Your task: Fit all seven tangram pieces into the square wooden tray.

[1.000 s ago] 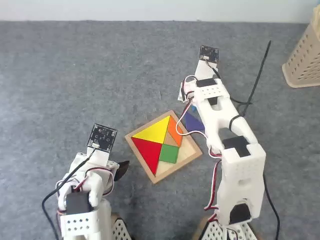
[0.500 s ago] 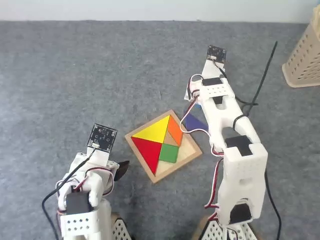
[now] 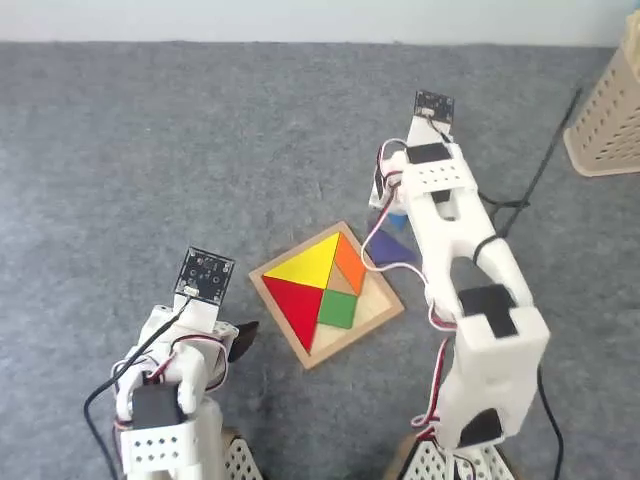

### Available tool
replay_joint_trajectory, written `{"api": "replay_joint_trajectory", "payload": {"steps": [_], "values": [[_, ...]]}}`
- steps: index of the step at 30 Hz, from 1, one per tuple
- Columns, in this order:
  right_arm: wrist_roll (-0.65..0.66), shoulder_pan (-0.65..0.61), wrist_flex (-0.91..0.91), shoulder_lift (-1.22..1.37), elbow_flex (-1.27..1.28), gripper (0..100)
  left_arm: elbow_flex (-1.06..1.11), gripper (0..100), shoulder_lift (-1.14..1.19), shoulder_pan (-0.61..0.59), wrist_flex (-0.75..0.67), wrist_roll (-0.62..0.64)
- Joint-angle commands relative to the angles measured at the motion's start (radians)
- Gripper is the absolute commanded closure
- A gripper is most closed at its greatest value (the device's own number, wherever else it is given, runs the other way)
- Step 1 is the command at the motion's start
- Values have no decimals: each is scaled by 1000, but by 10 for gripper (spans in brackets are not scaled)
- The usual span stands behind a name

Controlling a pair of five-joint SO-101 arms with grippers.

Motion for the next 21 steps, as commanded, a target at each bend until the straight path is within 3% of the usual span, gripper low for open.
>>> {"api": "replay_joint_trajectory", "payload": {"steps": [1,11,21], "values": [[25,-15,44,-156,91,982,-5,647,-14,5,0,-5],[84,-31,36,-437,325,981,-5,647,-14,5,0,-5],[233,-208,39,-503,466,983,-5,647,-14,5,0,-5]]}}
